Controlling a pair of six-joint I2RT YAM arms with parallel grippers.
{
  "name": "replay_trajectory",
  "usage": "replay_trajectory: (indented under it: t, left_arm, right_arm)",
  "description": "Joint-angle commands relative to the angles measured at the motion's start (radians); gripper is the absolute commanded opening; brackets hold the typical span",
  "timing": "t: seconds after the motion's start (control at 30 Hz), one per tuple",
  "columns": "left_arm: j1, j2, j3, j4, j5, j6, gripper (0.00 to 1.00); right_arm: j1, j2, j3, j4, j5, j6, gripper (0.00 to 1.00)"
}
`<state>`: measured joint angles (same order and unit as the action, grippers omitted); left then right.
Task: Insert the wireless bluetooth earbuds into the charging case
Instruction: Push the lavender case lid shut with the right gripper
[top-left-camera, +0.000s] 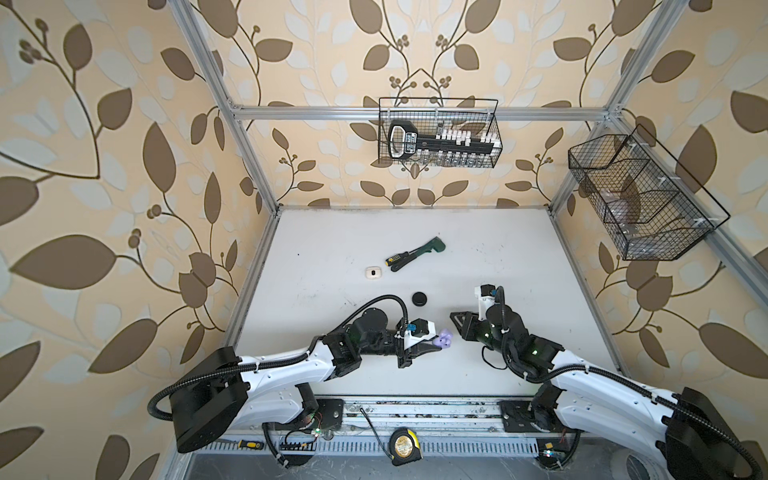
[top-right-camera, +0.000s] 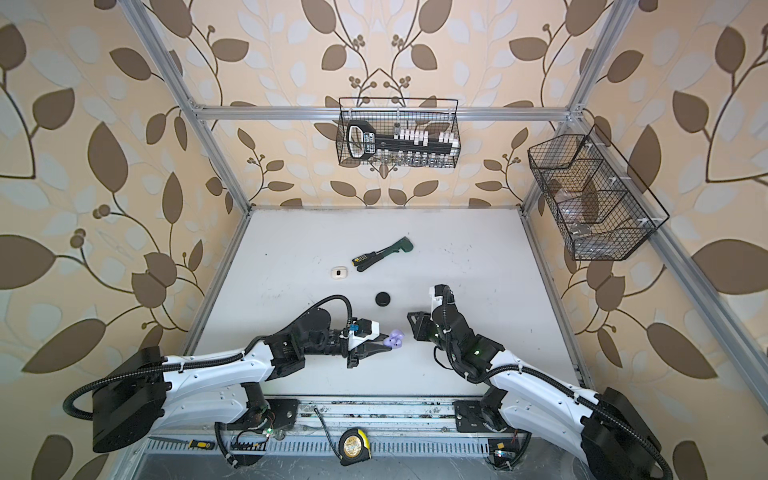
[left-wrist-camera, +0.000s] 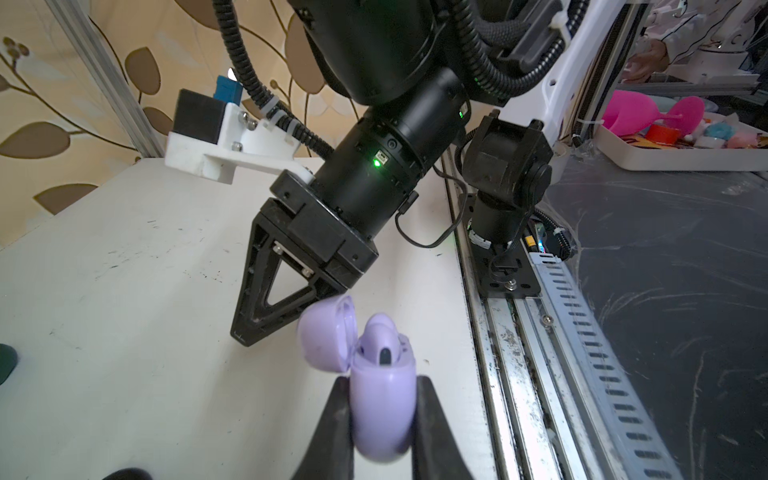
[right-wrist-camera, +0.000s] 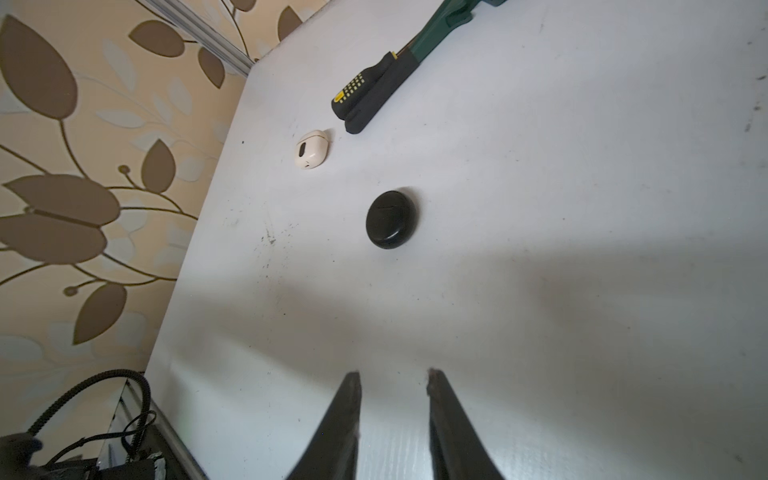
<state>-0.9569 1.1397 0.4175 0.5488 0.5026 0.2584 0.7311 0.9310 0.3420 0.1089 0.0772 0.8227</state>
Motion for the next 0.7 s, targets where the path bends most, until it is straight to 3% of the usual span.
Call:
replay_trajectory:
  t: [0.0,0.67]
  left_arm:
    - [-0.009,-0.029,0.042,0.008,0.037,-0.005,0.0]
    - [-0.011,-0.008,0.078,-0.046,0.02,0.016,0.0]
  right_arm:
    - [0.022,0.0,-0.023,0.086,-0.05,0.012,0.29]
    - [0.144,-0.011,-0.048,0.282,-0.045,0.013,0.26]
